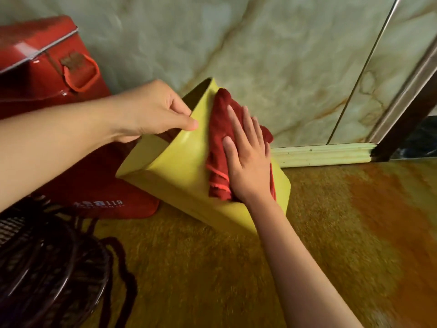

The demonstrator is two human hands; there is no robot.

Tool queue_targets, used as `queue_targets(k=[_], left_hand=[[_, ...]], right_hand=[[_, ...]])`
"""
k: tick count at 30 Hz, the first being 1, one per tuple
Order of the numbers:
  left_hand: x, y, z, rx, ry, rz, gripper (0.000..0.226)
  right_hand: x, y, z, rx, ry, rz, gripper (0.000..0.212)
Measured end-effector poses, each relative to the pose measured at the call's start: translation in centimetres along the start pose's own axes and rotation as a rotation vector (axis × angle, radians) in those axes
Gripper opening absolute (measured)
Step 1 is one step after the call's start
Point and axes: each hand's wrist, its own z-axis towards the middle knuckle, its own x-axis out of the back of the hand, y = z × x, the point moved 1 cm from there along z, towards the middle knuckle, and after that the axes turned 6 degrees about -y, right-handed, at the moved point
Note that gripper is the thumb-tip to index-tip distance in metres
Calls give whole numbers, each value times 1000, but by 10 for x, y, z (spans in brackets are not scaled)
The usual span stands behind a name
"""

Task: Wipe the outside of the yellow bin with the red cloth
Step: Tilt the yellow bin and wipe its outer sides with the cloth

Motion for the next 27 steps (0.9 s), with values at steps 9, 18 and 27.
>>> queue_targets(k=[9, 18, 27], left_hand=[[-9, -9, -3, -5, -148, 173, 38], [-21, -63, -48, -232, -106, 696, 16], [-58, -7, -14, -314, 114, 491, 19]], right_hand=[[-3, 95, -54, -524, 31, 267, 49], [0, 146, -81, -860, 72, 514, 48], [18, 39, -53, -345, 339, 392, 55]])
